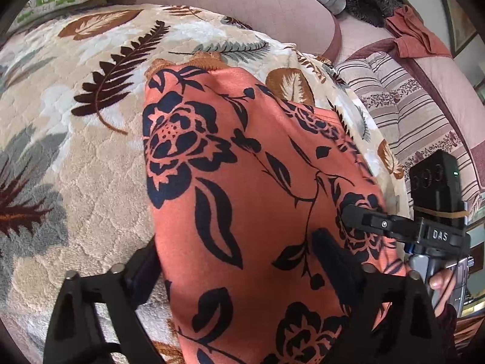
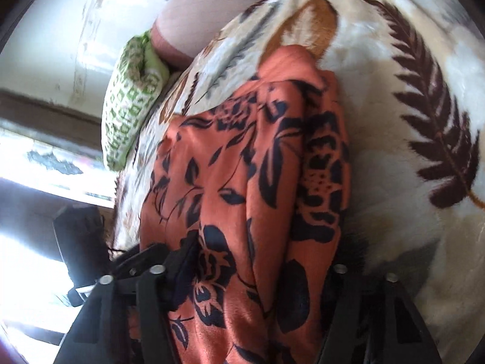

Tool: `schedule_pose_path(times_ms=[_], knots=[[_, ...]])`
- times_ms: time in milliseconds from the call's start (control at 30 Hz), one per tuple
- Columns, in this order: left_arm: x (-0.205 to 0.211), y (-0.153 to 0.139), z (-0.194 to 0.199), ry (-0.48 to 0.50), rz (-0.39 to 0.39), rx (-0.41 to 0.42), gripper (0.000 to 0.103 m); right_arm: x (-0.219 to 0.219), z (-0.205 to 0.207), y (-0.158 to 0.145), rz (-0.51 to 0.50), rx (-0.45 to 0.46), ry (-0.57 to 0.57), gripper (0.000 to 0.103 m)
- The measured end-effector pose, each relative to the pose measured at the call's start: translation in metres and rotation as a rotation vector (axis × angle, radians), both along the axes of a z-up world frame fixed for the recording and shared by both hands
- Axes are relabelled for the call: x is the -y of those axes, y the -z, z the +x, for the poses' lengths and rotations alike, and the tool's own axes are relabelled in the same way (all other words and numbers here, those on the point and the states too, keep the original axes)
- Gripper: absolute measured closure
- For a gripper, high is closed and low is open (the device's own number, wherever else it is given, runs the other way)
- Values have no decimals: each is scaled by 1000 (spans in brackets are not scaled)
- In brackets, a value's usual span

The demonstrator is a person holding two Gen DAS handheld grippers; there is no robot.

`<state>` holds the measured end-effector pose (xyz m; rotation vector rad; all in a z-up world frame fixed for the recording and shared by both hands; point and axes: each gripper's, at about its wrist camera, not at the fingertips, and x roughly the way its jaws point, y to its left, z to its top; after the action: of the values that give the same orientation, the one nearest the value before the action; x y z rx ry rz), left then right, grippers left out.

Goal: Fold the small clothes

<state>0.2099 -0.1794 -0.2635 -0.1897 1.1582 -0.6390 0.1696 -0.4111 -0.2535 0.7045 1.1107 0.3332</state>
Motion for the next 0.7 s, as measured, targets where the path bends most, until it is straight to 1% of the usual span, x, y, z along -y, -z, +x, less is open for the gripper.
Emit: schedule_pose_path(times_ms=[67, 100, 133, 167, 300, 367, 500, 600, 700], knots=[[-6, -4, 0, 0, -10, 10, 30, -6, -1, -4, -25, 16, 3, 51], [-7, -7, -1, 1, -16, 18, 36, -9, -2, -6, -38, 24, 4, 52], [-10, -9, -1, 1, -22, 24, 46, -11, -3, -9, -45, 37, 8, 53], [-12, -11, -1, 1, -29, 28, 50, -12, -4, -11, -46, 46, 12, 55], [-15, -16, -1, -2, -32, 40, 54, -18, -9, -25, -56, 101, 21, 56], [-18, -22, -3, -9, -20, 62, 54, -22, -8, -34, -40, 137, 26, 56], [-39, -46, -7, -58, -27, 126, 54, -37, -6, -51, -19, 209, 10, 57], [-63, -65, -10, -102, -15, 163, 54, -50, 2, -58, 48, 235, -9, 57], [-84, -72, -12, -143, 17, 185, 54, -67, 10, -55, 103, 232, -26, 57]])
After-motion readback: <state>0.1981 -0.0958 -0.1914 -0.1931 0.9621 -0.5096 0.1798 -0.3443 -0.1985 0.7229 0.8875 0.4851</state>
